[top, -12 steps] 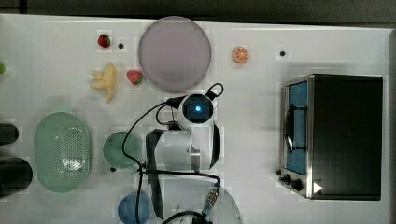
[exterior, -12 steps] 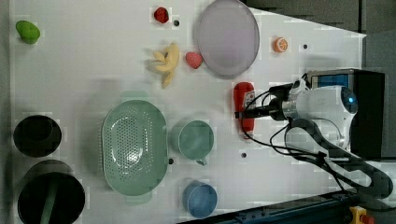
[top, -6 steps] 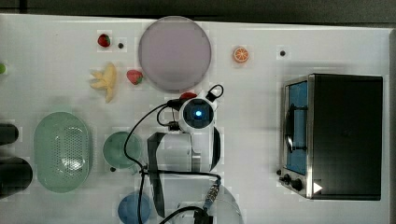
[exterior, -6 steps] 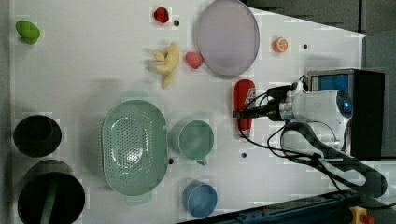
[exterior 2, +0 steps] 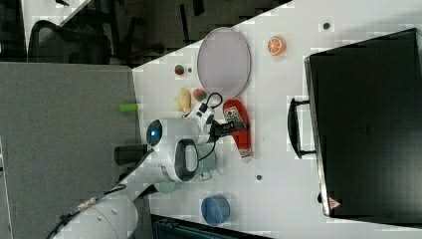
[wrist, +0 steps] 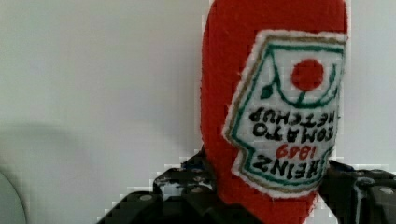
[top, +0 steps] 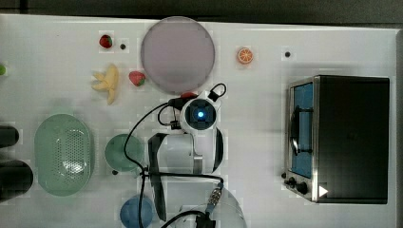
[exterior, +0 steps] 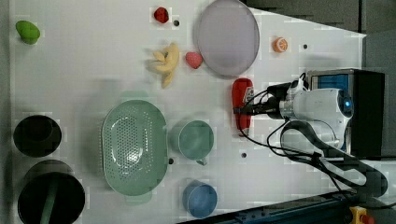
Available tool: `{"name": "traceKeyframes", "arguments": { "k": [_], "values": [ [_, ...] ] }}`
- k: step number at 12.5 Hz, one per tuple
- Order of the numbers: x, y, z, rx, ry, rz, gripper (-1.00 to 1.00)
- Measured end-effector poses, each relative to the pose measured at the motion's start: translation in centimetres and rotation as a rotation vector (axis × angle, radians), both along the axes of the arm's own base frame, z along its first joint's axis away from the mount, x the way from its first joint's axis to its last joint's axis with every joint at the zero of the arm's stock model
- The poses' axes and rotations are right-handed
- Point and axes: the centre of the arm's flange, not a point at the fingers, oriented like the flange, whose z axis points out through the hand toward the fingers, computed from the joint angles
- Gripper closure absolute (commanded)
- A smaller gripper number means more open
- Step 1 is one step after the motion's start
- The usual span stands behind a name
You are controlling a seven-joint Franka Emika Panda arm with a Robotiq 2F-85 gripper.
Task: Pick Ketchup from the table and place it in strainer.
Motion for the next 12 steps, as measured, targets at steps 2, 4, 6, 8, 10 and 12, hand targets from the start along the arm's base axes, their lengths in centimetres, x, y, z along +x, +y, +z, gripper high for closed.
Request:
{"name": "traceKeyframes", "arguments": {
  "k": [2, 4, 6, 8, 10, 12],
  "values": [
    [0.0, 0.2, 1.0, -0.006, 0.0, 0.006, -0.23],
    [-0.1, 0.1, 2.7, -0.014, 0.033, 0.009, -0.23],
    [-0.2, 0.3, 5.8, -0.027, 0.059, 0.02, -0.23],
    [-0.3, 0.7, 10.8, -0.046, 0.073, 0.03, -0.23],
    [-0.3, 1.6, 17.4, -0.068, 0.047, 0.034, -0.23],
    [-0.2, 3.1, 24.1, -0.09, 0.003, 0.014, -0.23]
  ]
}}
